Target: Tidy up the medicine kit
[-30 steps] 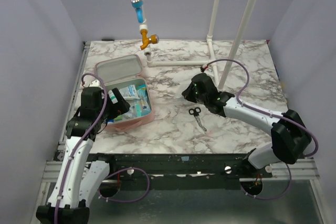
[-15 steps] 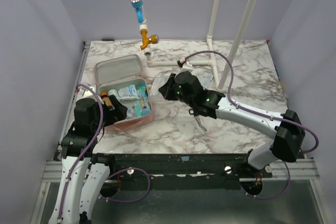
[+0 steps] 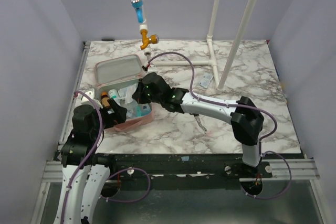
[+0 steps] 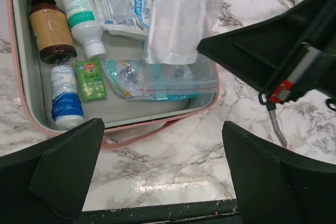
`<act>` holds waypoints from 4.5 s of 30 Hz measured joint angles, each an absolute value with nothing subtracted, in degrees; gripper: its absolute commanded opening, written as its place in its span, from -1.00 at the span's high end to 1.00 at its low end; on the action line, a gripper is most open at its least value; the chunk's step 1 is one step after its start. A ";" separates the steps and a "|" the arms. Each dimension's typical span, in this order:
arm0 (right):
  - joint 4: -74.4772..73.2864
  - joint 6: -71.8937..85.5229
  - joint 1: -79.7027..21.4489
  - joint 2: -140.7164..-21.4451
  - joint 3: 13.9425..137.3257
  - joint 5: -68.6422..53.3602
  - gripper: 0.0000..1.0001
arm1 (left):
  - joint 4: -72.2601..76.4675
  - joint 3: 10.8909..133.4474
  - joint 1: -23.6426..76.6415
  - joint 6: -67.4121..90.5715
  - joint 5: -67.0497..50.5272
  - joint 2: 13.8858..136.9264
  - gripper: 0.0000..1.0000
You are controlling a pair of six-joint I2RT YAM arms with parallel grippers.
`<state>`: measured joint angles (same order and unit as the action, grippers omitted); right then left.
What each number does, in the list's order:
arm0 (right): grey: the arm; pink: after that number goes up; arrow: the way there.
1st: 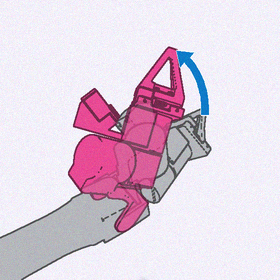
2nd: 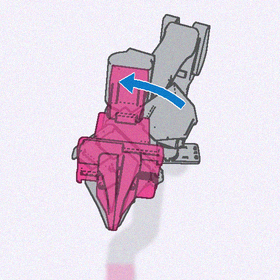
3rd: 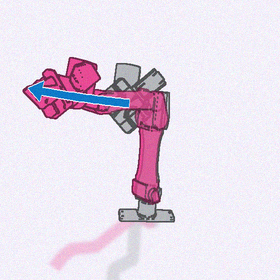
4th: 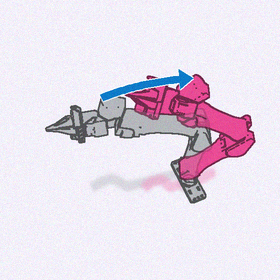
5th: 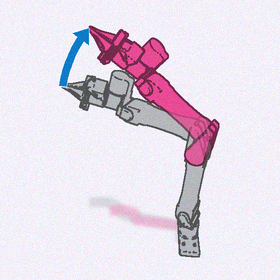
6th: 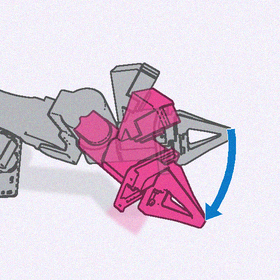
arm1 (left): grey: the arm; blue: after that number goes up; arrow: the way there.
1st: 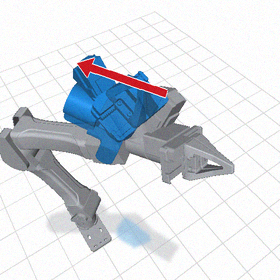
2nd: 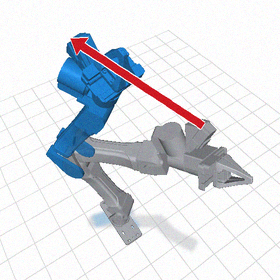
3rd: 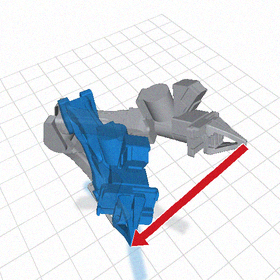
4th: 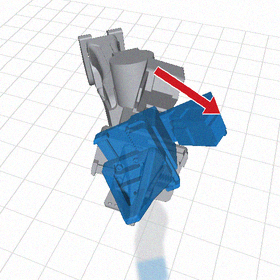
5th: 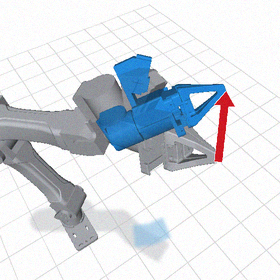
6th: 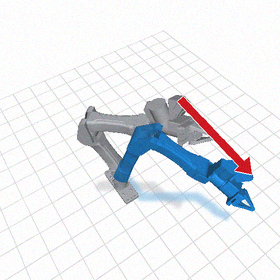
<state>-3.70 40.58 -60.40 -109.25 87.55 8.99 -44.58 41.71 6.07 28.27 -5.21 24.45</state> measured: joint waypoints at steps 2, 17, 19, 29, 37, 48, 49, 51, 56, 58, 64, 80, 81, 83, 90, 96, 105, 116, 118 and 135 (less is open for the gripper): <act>-3.75 40.45 -60.49 -111.70 89.36 7.94 0.99 | -44.25 41.65 6.07 28.27 -5.21 23.62 -0.97; -10.07 39.97 -60.55 -123.33 96.16 6.44 -0.17 | -43.57 41.43 6.07 28.32 -5.21 24.49 -0.97; -10.41 40.01 -60.55 -122.83 96.12 6.81 -0.20 | -43.42 41.43 6.07 28.32 -5.23 24.47 -0.96; -12.73 39.29 -60.55 -108.18 88.95 11.27 -0.22 | -42.92 41.32 6.07 28.29 -6.76 26.09 -0.97; -15.70 39.18 -60.60 -95.39 74.61 16.84 -0.23 | -42.48 41.32 6.66 28.08 -9.72 27.29 -0.96; -26.00 42.37 -60.64 -79.05 56.10 26.70 -0.17 | -41.23 41.32 18.20 30.96 -10.96 31.66 -0.89; -26.59 42.96 -60.66 -77.54 54.89 27.31 -0.16 | -40.88 41.32 20.67 31.75 -10.70 32.47 -0.88; -27.99 44.10 -60.64 -74.87 52.47 28.60 -0.12 | -39.88 41.34 24.36 33.26 -10.13 33.87 -0.87; -30.65 47.13 -59.22 -71.20 47.03 30.20 -0.05 | -37.82 42.13 33.08 36.69 -7.05 39.40 -0.87; -31.53 48.14 -57.78 -70.50 45.04 30.55 -0.04 | -37.19 44.10 38.13 37.74 -5.08 43.46 -0.87; -32.32 49.10 -53.04 -69.56 41.45 30.92 -0.04 | -35.53 49.71 47.40 39.42 0.25 52.45 -0.87; -22.04 46.13 -47.05 -71.72 34.48 23.83 -0.06 | -31.38 51.64 54.17 43.62 2.61 61.36 -0.87; -21.52 46.02 -47.05 -71.99 34.06 23.31 -0.06 | -31.31 51.64 54.19 43.77 2.63 61.39 -0.87; -20.58 45.98 -47.05 -72.86 33.45 22.50 -0.05 | -31.29 51.64 54.26 43.99 2.70 61.43 -0.87; -16.56 45.08 -47.05 -76.01 33.17 21.21 0.11 | -30.92 51.62 54.50 44.45 2.96 61.58 -0.87; -14.37 44.73 -46.98 -76.51 32.84 20.75 0.26 | -30.92 51.59 54.50 44.47 3.09 61.60 -0.87; -11.42 44.14 -46.98 -74.59 30.72 18.28 0.14 | -30.89 50.81 54.50 44.47 3.42 61.60 -0.87; -11.77 45.52 -54.06 -77.14 32.49 20.29 0.15 | -30.79 50.11 54.50 44.45 3.49 61.58 -0.87; -12.38 46.11 -55.53 -78.96 33.89 22.06 0.19 | -30.76 50.11 54.50 44.45 3.49 61.56 -0.87; -17.37 49.98 -59.75 -85.27 38.54 30.52 0.88 | -30.92 47.72 54.50 44.40 5.48 59.77 -0.89</act>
